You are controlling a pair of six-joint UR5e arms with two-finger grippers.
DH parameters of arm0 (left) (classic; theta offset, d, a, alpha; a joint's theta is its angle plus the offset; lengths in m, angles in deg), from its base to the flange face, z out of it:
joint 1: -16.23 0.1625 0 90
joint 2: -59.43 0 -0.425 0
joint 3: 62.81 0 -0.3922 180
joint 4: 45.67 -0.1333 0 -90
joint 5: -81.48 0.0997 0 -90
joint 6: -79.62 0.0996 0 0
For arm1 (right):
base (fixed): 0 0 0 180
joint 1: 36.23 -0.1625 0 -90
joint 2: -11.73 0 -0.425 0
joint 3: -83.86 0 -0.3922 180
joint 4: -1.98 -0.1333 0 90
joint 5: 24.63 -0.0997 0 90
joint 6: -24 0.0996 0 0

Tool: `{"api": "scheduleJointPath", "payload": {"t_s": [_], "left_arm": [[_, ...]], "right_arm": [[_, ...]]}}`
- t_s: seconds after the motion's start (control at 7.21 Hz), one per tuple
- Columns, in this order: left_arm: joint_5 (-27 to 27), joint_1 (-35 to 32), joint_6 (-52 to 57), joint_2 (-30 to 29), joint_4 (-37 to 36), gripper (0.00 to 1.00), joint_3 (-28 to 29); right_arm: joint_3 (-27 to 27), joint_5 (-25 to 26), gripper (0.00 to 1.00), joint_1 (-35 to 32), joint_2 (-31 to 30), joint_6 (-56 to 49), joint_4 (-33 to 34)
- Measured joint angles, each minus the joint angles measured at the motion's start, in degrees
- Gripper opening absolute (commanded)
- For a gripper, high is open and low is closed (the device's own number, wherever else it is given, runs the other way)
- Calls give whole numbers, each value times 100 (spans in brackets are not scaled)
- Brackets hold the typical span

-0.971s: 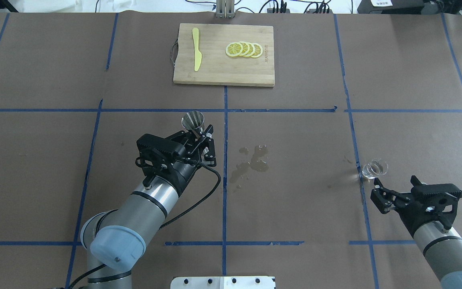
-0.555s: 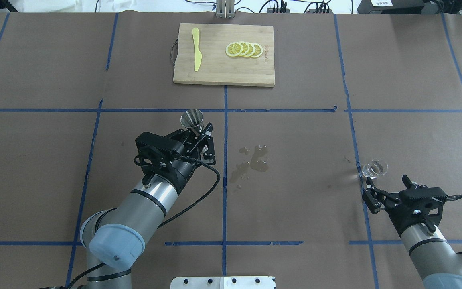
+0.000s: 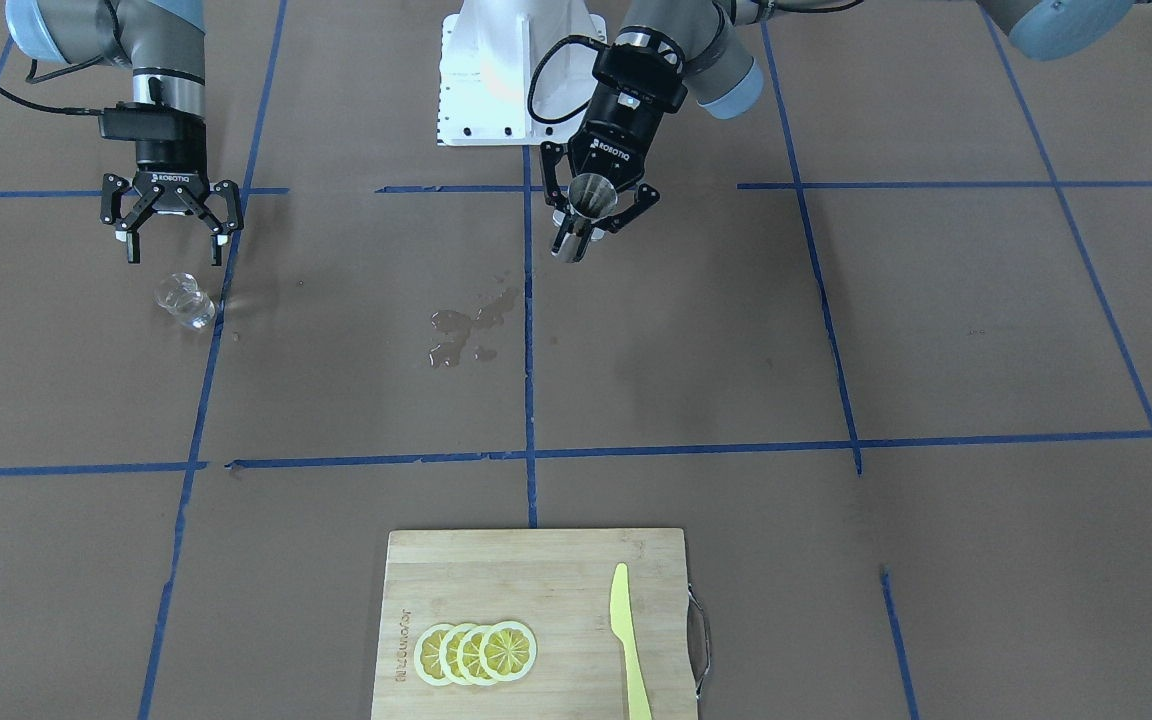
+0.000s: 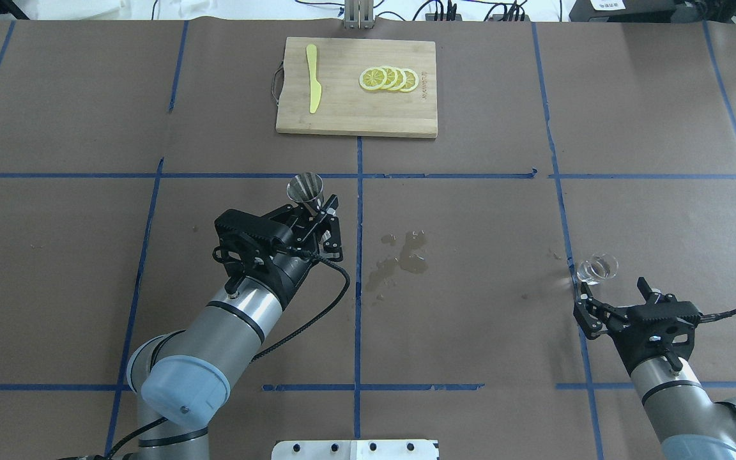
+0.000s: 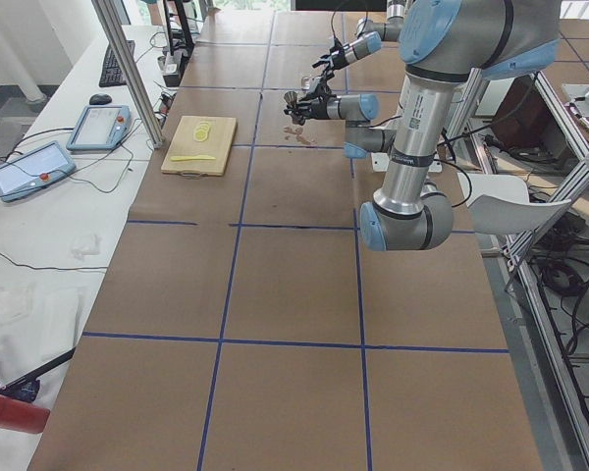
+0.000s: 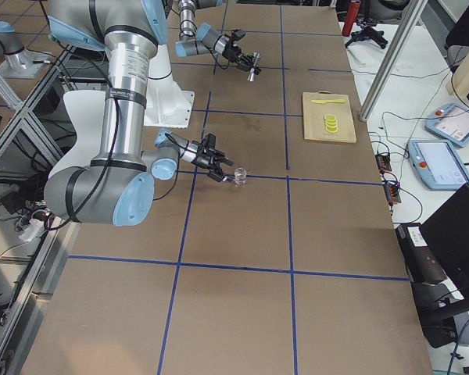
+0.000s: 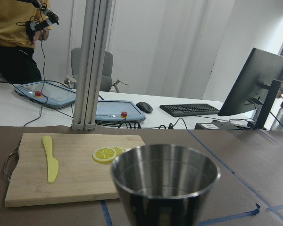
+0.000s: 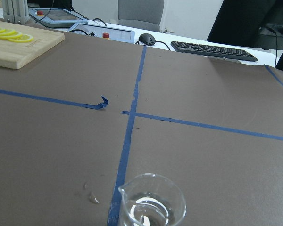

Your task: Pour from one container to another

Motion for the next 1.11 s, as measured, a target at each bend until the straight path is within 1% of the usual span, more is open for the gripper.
{"api": "scheduleJointPath", "payload": {"t_s": [0.42,1.11], "left_arm": [[5,-8,1,0,1,0,-5],[6,-8,4,9,-1,0,-6]], "right_arm": [[-374,93,100,-10,279,-2,-5],[-471,268,100,-116,373,42,-19]]}}
